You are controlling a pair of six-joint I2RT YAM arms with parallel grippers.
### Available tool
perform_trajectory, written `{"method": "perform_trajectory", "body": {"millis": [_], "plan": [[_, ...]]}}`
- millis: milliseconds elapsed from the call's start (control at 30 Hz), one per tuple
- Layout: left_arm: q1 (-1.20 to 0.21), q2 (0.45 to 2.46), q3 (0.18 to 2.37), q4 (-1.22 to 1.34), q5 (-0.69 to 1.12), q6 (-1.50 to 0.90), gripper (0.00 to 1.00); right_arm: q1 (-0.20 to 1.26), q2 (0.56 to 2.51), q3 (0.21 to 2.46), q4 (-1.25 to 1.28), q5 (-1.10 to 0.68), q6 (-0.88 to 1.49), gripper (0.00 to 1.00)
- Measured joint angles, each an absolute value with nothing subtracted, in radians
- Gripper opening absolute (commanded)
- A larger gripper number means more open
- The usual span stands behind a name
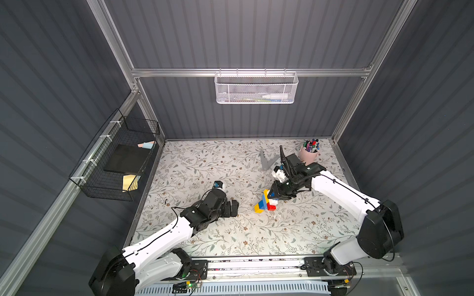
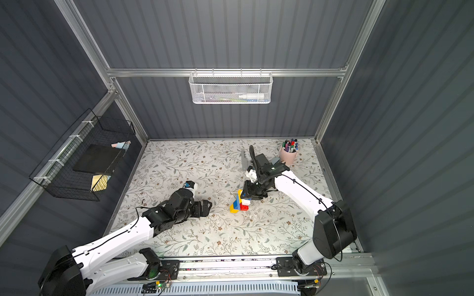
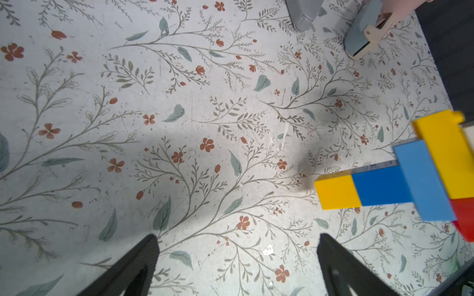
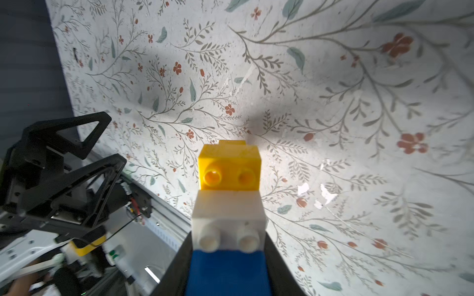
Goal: Assemble a spoon with lego
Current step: Place the lego brick at the center of the board.
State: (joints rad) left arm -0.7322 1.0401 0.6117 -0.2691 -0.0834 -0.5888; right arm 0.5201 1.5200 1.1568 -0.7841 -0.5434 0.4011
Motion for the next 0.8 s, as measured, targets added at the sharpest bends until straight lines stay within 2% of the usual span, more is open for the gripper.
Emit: {"method": "perform_trajectory", "body": {"millis": [267,633,700,800], "plan": [[-0.732,1.037,0.676,-0.316,-0.105,-0.574,0.99,0.394,1.591,0.978,-0.440,-0.908,0.528,0.28],[-0.732,1.052,0.707,-0.345,-0.139,-0.557,0.99,0.361,1.861,0.908,-0.122,-1.135,0.672,0.27],[-0.732,1.066,0.711,-0.348,-0.142,-0.553,0.99,0.361,1.889,0.908,-0.084,-1.158,0.686,0.31],[-0.732,1.087,0.718,-0.349,-0.147,-0.548,0.99,0.361,1.917,0.907,-0.053,-1.180,0.694,0.45]]}}
